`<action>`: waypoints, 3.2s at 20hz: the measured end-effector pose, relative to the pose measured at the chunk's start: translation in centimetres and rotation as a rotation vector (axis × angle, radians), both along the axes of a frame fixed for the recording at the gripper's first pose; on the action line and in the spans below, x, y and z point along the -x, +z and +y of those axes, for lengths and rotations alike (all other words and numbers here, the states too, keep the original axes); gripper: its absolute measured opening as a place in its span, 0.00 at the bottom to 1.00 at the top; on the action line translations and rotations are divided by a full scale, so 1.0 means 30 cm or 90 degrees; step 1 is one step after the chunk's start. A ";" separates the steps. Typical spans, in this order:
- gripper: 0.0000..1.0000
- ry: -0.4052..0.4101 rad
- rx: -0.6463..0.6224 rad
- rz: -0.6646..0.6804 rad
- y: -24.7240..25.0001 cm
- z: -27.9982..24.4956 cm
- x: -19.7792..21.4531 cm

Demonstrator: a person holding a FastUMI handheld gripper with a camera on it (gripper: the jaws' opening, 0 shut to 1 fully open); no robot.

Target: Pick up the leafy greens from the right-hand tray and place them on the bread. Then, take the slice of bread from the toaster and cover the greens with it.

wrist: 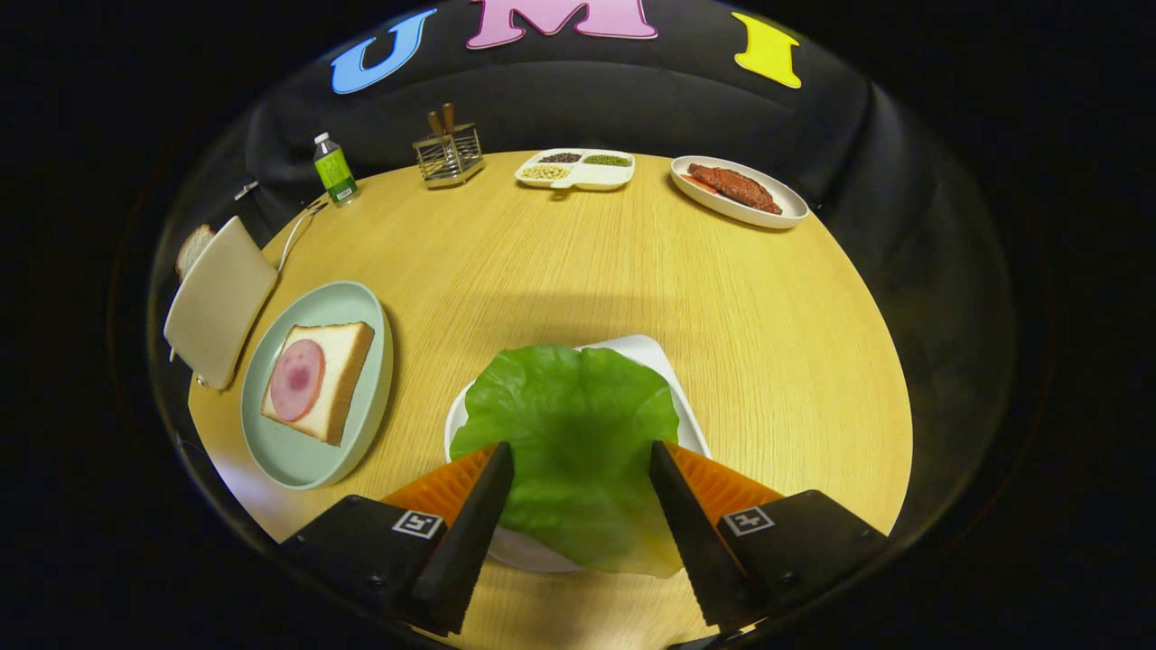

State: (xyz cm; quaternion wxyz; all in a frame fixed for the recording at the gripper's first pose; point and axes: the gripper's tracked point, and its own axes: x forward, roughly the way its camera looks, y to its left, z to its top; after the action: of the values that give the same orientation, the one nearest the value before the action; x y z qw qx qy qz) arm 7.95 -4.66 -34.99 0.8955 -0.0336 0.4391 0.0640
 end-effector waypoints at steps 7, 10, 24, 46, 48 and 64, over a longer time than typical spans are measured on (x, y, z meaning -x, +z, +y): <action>0.67 0.011 0.016 0.066 -0.007 0.008 -0.005; 0.50 0.017 0.017 0.072 -0.003 0.009 0.002; 0.07 -0.057 -0.021 0.078 0.075 0.039 0.025; 0.08 0.059 -0.099 -0.033 0.420 0.574 0.060; 0.10 0.061 -0.099 -0.024 0.400 0.603 0.060; 0.32 0.103 -0.061 0.003 0.276 0.811 -0.001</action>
State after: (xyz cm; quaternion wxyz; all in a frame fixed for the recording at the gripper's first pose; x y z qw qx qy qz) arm 7.97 19.67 -26.72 0.8870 -0.0261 0.4335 0.1568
